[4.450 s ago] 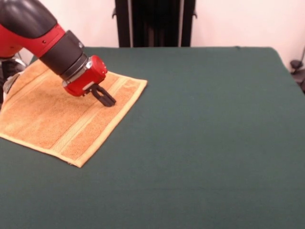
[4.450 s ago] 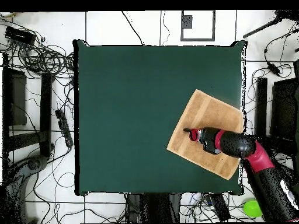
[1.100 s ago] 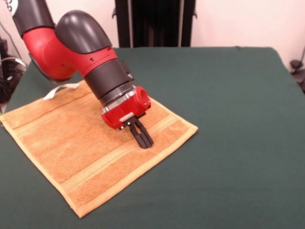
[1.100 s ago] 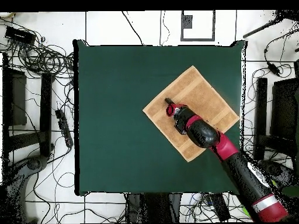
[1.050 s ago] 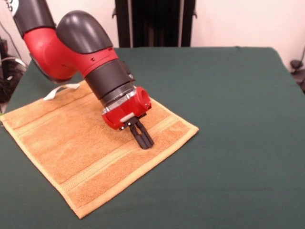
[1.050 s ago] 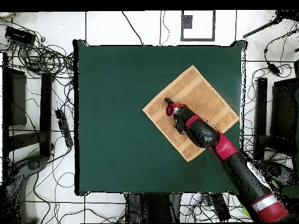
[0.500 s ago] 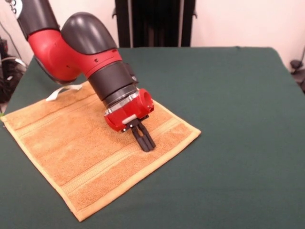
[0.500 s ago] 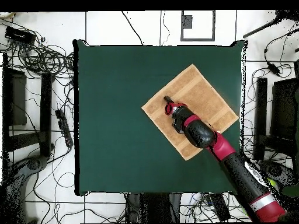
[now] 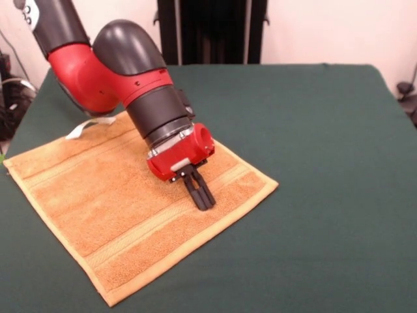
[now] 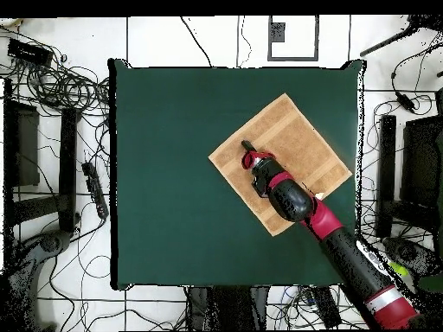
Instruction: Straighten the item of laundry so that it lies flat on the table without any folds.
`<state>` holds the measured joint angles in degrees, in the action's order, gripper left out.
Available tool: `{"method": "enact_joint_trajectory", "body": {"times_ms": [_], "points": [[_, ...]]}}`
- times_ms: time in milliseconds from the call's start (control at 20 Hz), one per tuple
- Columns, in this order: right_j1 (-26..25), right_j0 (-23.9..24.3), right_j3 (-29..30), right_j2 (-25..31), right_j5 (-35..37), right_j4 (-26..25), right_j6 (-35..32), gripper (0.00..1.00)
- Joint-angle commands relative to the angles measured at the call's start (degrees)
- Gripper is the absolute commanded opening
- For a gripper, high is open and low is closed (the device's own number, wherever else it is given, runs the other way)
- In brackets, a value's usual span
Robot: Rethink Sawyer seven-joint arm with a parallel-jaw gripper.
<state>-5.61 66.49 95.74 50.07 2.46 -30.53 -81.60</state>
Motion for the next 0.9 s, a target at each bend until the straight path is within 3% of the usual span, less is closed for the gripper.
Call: {"method": "enact_joint_trajectory", "body": {"times_ms": [50,200,450,600,900], "points": [[-7.2,-8.3,-5.2,-10.0,2.4,0.8,-7.6,0.00],[1.9,-13.8,-2.7,-15.9,0.5,2.8,-12.4,0.00],[17.5,-26.6,1.3,-31.1,-0.9,10.5,-19.0,0.00],[21.8,-32.9,1.8,-39.5,-1.1,15.8,-19.7,0.00],[26.7,-33.9,3.6,-42.4,5.8,19.0,-12.6,0.00]]}}
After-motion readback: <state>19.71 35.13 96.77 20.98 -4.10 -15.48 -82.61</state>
